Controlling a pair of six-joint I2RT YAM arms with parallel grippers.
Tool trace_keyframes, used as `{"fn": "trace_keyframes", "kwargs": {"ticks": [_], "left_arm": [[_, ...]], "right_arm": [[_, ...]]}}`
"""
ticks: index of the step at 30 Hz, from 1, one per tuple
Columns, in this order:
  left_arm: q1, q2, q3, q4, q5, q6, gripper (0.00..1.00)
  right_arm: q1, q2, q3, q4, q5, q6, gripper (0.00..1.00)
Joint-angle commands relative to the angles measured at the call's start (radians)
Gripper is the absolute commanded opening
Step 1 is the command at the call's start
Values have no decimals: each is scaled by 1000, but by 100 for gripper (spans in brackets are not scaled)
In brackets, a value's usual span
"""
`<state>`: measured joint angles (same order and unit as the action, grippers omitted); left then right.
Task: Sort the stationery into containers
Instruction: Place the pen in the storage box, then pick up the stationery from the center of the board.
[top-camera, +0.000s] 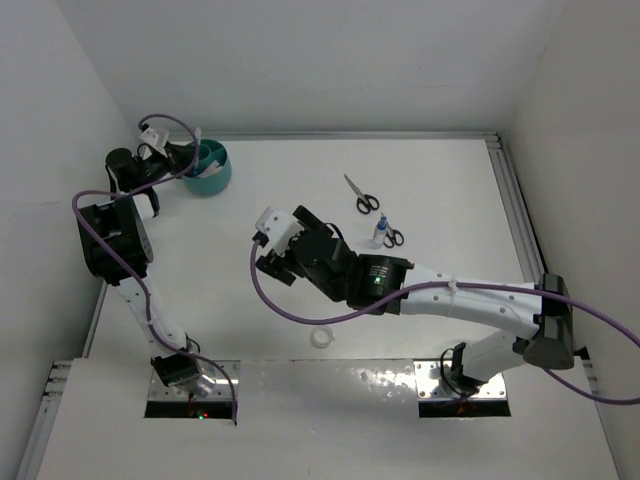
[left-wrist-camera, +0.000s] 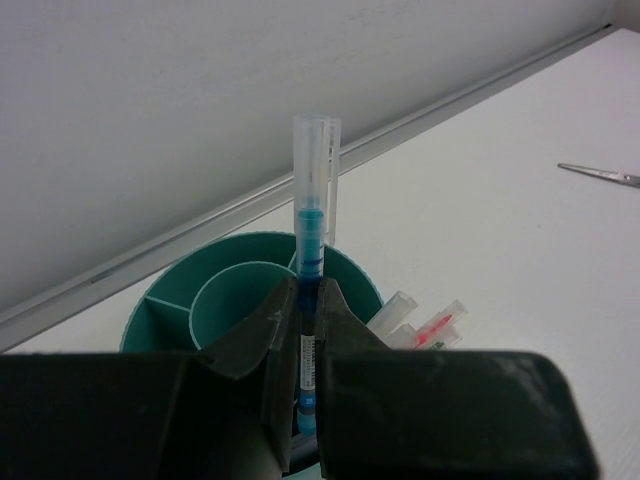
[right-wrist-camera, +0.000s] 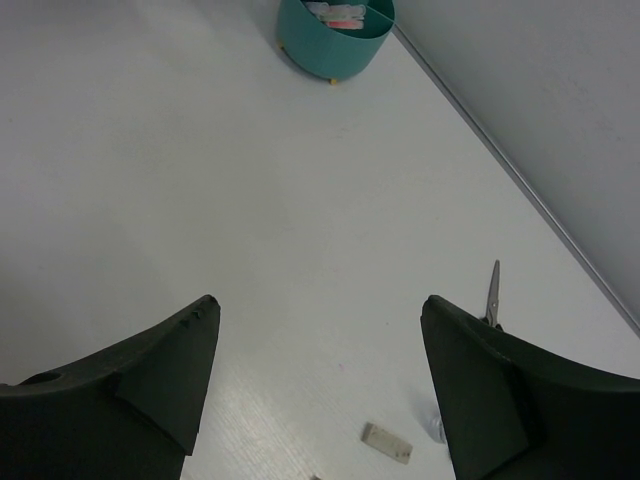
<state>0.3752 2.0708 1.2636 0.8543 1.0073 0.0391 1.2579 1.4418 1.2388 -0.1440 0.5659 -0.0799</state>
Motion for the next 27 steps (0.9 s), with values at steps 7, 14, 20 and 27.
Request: {"fn": "trace_keyframes", "kwargs": {"ticks": [7,14,20,27], "left_arm": [[22,46,22,-14,94,143,12],[28,78,57,-58,129,157,26],[33,51,60,-75,134,159,37],[37,-21,88,-67,105,55,40]], "right_arm": [[-12,23,76,-11,9,-17,81],[-12,14,77,-25,12,-11,81],[-12,14,74,-23,6,-4,81],[-12,17,73,-12,2,0,81]]}}
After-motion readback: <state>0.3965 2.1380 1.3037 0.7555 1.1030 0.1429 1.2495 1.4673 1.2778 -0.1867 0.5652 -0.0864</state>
